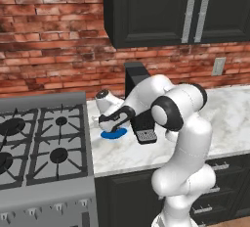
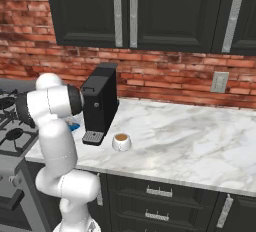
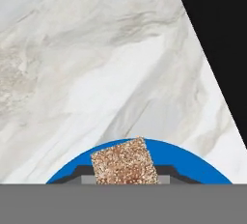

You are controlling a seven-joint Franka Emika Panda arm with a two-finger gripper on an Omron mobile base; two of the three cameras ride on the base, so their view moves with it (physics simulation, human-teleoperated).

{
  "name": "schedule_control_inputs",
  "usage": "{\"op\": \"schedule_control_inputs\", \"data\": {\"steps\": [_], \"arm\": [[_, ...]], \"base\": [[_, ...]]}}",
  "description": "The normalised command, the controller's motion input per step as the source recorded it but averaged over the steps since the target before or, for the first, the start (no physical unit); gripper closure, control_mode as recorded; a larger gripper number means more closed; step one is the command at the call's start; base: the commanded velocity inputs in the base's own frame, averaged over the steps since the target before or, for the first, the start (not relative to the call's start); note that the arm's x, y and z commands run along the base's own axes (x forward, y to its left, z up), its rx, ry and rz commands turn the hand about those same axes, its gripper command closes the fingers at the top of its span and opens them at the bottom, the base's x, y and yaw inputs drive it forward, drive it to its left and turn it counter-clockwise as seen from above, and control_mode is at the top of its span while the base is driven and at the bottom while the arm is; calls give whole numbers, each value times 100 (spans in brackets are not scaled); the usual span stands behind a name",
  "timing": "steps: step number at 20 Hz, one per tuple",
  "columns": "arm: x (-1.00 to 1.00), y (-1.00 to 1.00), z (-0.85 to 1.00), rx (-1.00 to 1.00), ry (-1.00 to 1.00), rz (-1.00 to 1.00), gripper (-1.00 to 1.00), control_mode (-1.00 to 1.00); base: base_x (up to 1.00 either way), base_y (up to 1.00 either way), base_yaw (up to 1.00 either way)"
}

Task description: Take a sugar cube from the saucer and place it inside the coffee. Then, grab milk from the fridge and place it next to the coffee on the counter to sweeten the coffee.

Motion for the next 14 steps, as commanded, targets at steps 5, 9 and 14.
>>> {"op": "schedule_control_inputs", "data": {"steps": [5, 9, 14], "arm": [[-81, -10, 46, 5, -16, -6, 100, -100], [-91, -64, 74, 10, -24, -3, 100, -100], [-84, -100, 64, 12, -28, 0, 100, -100]], "base": [[0, 0, 0], [0, 0, 0], [0, 0, 0]]}}
